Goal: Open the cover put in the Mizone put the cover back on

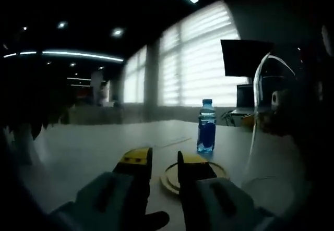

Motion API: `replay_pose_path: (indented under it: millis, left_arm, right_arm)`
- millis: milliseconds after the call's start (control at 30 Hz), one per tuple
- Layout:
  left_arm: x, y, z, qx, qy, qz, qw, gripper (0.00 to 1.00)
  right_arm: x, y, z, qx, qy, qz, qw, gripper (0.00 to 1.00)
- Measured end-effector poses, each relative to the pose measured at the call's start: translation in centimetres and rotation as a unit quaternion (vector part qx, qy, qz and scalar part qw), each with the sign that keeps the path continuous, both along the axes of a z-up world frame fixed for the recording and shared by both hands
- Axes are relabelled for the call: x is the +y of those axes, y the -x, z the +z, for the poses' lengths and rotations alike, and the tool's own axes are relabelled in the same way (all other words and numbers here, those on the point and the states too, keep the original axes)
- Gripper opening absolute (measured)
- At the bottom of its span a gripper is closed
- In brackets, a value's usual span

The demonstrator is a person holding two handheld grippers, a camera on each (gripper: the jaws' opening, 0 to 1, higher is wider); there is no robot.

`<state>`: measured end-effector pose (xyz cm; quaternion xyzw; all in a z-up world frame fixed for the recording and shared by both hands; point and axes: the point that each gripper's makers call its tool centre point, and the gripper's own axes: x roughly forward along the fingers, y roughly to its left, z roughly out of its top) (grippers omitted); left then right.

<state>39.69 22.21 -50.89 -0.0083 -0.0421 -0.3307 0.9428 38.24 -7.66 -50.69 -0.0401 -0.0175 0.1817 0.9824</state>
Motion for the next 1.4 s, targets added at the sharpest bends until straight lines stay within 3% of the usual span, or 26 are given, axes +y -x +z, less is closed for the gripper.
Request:
replay_pose_path:
  millis: [133, 233, 367, 500, 600, 667, 800, 867, 900, 1033, 1100, 1300, 1400]
  left_arm:
    - [-0.6, 0.2, -0.6, -0.004, -0.017, -0.005, 0.9998, 0.14]
    - [-0.6, -0.2, -1.3, 0.001, -0.026, -0.003, 0.9996, 0.17]
    - [-0.6, -0.5, -2.0, 0.023, -0.012, -0.007, 0.9996, 0.17]
    - [-0.7, -0.6, -2.3, 0.028, -0.018, -0.003, 0.9994, 0.17]
    - [-0.6, -0.4, -1.9, 0.015, -0.025, 0.0, 0.9996, 0.19]
    - [-0.1, -0.5, -1.6, 0.012, -0.015, 0.006, 0.9998, 0.2]
    - [0.2, -0.9, -1.2, 0.014, 0.005, 0.01, 0.9998, 0.21]
    - [-0.3, -0.9, -1.3, 0.022, 0.029, -0.007, 0.9993, 0.21]
    - [-0.4, -1.0, -1.8, 0.033, 0.027, -0.01, 0.999, 0.21]
    - [-0.6, -1.2, -2.6, 0.04, 0.016, 0.0, 0.9991, 0.21]
    - [-0.7, -1.2, -2.6, 0.023, -0.004, 0.004, 0.9997, 0.21]
    - [-1.4, -1.1, -3.1, 0.027, -0.006, -0.003, 0.9996, 0.21]
    - [-1.4, -0.9, -2.6, 0.018, -0.004, 0.0, 0.9998, 0.21]
  right_arm:
    - [0.6, -0.3, -0.9, 0.01, -0.013, -0.002, 0.9999, 0.05]
    - [1.2, -0.2, -1.9, 0.022, 0.016, 0.005, 0.9996, 0.05]
    - [1.4, 0.0, -2.2, 0.025, 0.01, 0.013, 0.9996, 0.05]
    - [0.7, -0.3, -1.8, 0.025, -0.012, 0.005, 0.9996, 0.05]
    - [0.5, -0.6, -1.2, 0.021, -0.025, 0.005, 0.9995, 0.05]
    - [-0.1, -0.3, -0.8, 0.014, -0.029, -0.002, 0.9995, 0.05]
    - [-1.0, 0.0, -1.2, 0.023, -0.081, -0.007, 0.9964, 0.05]
    - [-1.5, -0.3, -1.7, 0.03, -0.068, -0.013, 0.9972, 0.05]
    - [-1.9, -0.6, -2.0, 0.044, -0.065, -0.026, 0.9966, 0.05]
    - [-2.2, -1.3, -2.0, 0.038, -0.058, -0.024, 0.9973, 0.05]
    - [-2.0, -1.3, -2.2, 0.036, -0.054, -0.028, 0.9975, 0.05]
    - [-1.6, -0.3, -2.0, 0.004, -0.018, -0.024, 0.9995, 0.05]
    - [-1.9, 0.0, -2.0, 0.0, -0.025, -0.025, 0.9994, 0.05]
